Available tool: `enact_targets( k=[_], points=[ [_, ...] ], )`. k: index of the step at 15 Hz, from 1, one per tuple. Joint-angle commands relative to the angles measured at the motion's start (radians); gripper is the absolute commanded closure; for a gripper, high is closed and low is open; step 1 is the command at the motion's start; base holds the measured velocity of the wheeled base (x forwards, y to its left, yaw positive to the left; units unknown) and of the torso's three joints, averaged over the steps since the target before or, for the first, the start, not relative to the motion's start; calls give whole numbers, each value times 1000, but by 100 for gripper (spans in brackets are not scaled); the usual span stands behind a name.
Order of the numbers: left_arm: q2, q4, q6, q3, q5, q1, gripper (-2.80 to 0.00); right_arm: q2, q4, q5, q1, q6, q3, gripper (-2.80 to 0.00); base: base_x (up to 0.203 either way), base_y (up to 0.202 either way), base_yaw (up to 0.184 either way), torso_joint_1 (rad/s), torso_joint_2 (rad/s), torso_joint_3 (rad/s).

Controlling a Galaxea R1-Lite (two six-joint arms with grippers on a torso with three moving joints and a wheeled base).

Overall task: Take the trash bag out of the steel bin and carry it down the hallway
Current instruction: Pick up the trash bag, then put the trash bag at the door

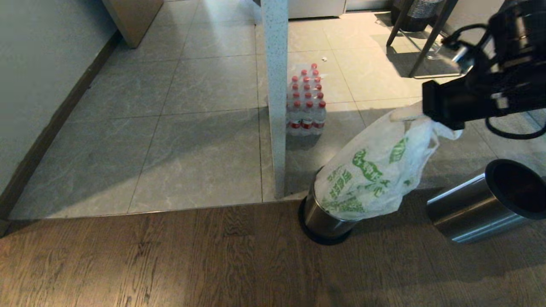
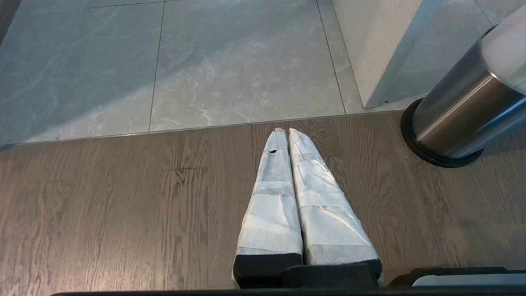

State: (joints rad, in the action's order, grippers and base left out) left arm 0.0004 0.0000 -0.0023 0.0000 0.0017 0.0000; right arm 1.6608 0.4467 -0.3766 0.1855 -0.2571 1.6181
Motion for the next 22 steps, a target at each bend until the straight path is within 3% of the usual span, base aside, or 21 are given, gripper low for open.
enact_targets(
  k=[1,3,5,9,11,14,17,19,22],
  points=[
    [-2,0,-1,2,0,0,0,-255,7,-2,-1,9,-64,0,0,0,0,0,0,0],
    [-2,0,-1,2,0,0,0,-417,12,1,-7,36,-144,0,0,0,0,0,0,0],
    [-2,0,-1,2,1,0,0,-560,19,5,-43,113,-279,0,0,0,0,0,0,0],
    [-2,0,-1,2,0,0,0,-790,55,63,-90,311,-671,0,0,0,0,0,0,0],
    [-2,0,-1,2,0,0,0,-900,23,88,-124,355,-882,0,0,0,0,0,0,0],
    [-2,0,-1,2,0,0,0,-1089,-160,135,-169,383,-1210,0,0,0,0,0,0,0],
    [-2,0,-1,0,0,0,0,-1294,-451,159,-195,398,-1511,0,0,0,0,0,0,0],
    [-2,0,-1,2,0,0,0,-1410,-562,173,-201,385,-1599,0,0,0,0,0,0,0],
    [-2,0,-1,2,0,0,0,-1563,-585,203,-195,299,-1614,0,0,0,0,0,0,0]
  ],
)
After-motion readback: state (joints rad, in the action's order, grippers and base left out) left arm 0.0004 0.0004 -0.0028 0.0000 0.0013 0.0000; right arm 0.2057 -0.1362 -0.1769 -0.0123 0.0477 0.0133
